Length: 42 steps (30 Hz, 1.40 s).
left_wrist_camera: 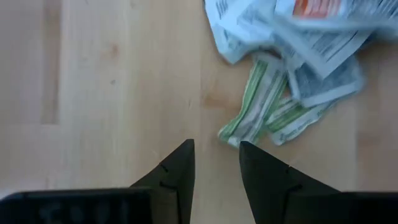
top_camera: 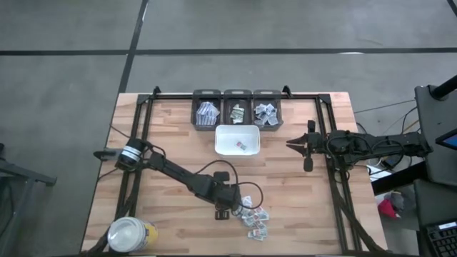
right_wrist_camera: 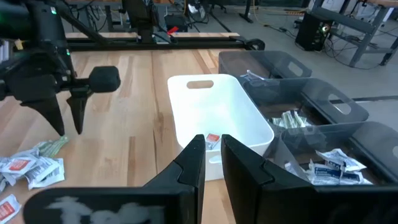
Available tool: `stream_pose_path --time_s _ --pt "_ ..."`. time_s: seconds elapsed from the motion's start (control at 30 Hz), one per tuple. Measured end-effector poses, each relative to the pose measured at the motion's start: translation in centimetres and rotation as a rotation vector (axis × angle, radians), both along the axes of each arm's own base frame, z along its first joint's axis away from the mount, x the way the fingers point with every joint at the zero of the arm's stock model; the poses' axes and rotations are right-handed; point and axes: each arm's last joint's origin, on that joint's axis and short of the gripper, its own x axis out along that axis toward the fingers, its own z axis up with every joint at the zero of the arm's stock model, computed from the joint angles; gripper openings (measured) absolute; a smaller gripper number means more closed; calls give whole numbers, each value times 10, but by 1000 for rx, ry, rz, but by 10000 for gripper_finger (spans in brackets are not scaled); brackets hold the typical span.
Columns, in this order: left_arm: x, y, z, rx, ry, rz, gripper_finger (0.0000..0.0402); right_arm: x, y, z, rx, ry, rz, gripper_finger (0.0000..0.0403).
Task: Pick & Place First Aid Supplies
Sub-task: Put the green band aid into the middle black bin
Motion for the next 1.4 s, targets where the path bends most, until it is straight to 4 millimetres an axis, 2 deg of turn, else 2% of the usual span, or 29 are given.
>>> stream_pose_path --time_s 0.37,0.73,0.93,1.1,1.23,1.4 --pt "12 -2 27 40 -90 26 121 0 0 0 0 -3 1 52" --pt "15 -5 11 0 -68 -2 121 0 0 1 0 -3 1 52" --pt "15 -7 -6 -3 -1 -15 121 0 0 1 0 -3 1 52" --pt "12 -5 -9 9 52 8 120 0 0 1 0 -3 1 52" --pt "11 -5 -10 10 62 17 101 0 0 1 0 -4 1 52" --pt "10 -5 -10 -3 71 29 41 0 0 1 0 -4 1 52"
